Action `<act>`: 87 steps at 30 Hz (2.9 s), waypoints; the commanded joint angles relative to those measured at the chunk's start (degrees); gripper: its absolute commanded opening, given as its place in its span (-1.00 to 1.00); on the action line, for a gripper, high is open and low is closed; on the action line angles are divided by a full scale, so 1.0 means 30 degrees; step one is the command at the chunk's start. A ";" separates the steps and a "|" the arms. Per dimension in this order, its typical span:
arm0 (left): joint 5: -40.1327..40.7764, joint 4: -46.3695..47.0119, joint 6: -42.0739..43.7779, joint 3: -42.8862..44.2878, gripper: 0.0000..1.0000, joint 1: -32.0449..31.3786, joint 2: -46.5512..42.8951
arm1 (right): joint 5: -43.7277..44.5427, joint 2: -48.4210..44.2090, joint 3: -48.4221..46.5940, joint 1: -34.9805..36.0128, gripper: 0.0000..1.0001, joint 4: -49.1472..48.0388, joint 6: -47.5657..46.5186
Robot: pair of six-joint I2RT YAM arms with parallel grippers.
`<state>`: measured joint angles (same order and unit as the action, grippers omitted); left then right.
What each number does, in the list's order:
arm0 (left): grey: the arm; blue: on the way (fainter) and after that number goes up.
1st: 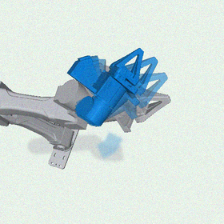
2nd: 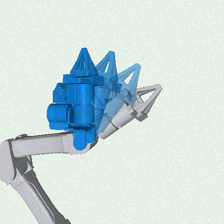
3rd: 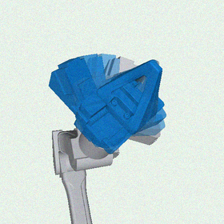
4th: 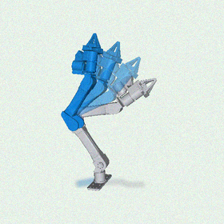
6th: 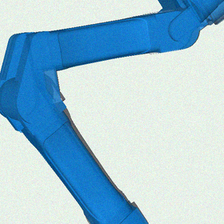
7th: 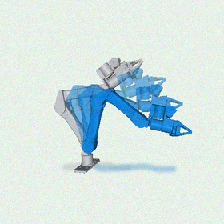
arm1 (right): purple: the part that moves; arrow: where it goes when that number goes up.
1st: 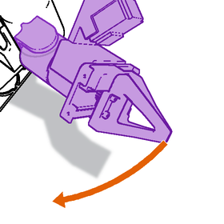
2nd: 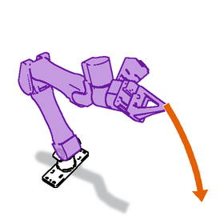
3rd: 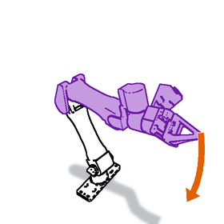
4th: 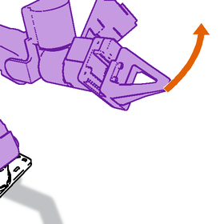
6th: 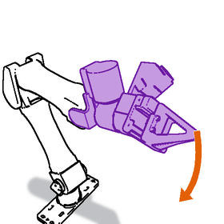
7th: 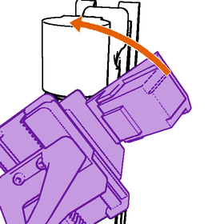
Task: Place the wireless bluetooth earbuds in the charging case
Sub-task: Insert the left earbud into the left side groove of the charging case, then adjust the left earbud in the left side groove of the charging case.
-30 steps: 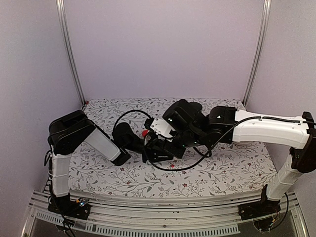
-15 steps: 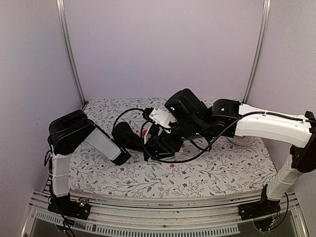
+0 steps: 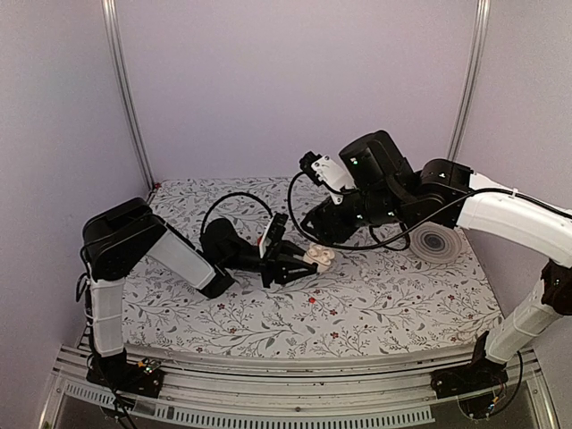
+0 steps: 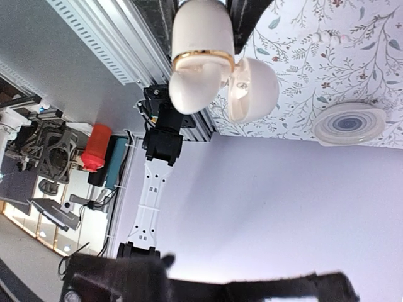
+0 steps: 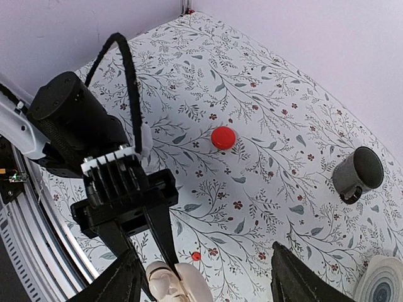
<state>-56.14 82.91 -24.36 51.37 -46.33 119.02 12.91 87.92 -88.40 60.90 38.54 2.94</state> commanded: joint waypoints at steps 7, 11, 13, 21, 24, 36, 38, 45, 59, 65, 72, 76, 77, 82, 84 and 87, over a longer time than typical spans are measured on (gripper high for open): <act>0.1808 -0.1473 0.2521 -0.0338 -1.00 0.0237 -0.1639 | -0.2504 -0.1134 0.2129 -0.1144 0.58 -0.0806 0.3205; 0.1809 -0.1505 0.2539 -0.0366 -1.00 0.0256 -0.1737 | -0.2876 -0.1147 0.2598 -0.1335 0.59 -0.1034 0.3467; 0.1810 -0.1561 0.2581 -0.0352 -1.00 0.0257 -0.1764 | -0.2950 -0.1188 0.2777 -0.1418 0.59 -0.1068 0.3578; 0.1622 -0.1314 0.2418 -0.0393 -1.00 0.0250 -0.1917 | -0.3214 -0.1585 0.3379 -0.1851 0.59 -0.1258 0.3649; 0.1547 -0.1037 0.2305 -0.0554 -1.00 0.0252 -0.1925 | -0.3322 -0.1655 0.3549 -0.1957 0.59 -0.1248 0.3634; 0.1606 -0.1052 0.2224 -0.0562 -1.00 0.0266 -0.1922 | -0.3811 -0.1519 0.3368 -0.1976 0.57 -0.1305 0.3415; 0.1805 -0.1535 0.2438 -0.0450 -1.00 0.0223 -0.1912 | -0.3710 -0.1342 0.3173 -0.1948 0.56 -0.1177 0.3458; 0.2599 -0.3104 0.3433 -0.0312 -1.00 0.0183 -0.2861 | -0.2630 -0.1199 0.2750 -0.1939 0.55 -0.0622 0.4180; 0.4002 -0.4248 0.4153 -0.0220 -1.00 0.0156 -0.2844 | -0.4367 -0.2095 0.1782 -0.1959 0.37 -0.0400 0.5829; 0.5041 -0.4870 0.4668 -0.0192 -1.00 0.0159 -0.3044 | -0.4915 -0.2047 0.1637 -0.1874 -0.04 0.0136 0.7507; 0.5322 -0.4992 0.5014 -0.0305 -1.00 0.0046 -0.3297 | -0.4963 -0.0965 0.1278 -0.1818 -0.31 0.0110 0.8432; 0.5450 -0.5249 0.5296 -0.0394 -1.00 -0.0027 -0.3493 | -0.4710 -0.0225 0.0756 -0.1809 -0.32 0.0461 0.8673; 0.5465 -0.5387 0.5368 -0.0382 -1.00 -0.0034 -0.3533 | -0.4712 -0.0135 0.0694 -0.1807 -0.31 0.0506 0.8730; 0.5514 -0.5737 0.5683 -0.0367 -1.00 -0.0066 -0.3638 | -0.4525 0.0073 0.0394 -0.1800 -0.26 0.0599 0.9003; 0.5511 -0.5797 0.5708 -0.0338 -1.00 -0.0105 -0.3638 | -0.4464 0.0155 0.0271 -0.1792 -0.26 0.0595 0.9010; 0.5507 -0.5878 0.5772 -0.0311 -1.00 -0.0125 -0.3639 | -0.4502 0.0409 0.0060 -0.1765 -0.26 0.0621 0.8932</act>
<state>-39.97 66.00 -8.16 49.82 -46.35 109.71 -1.56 88.01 -85.84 55.46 39.99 29.19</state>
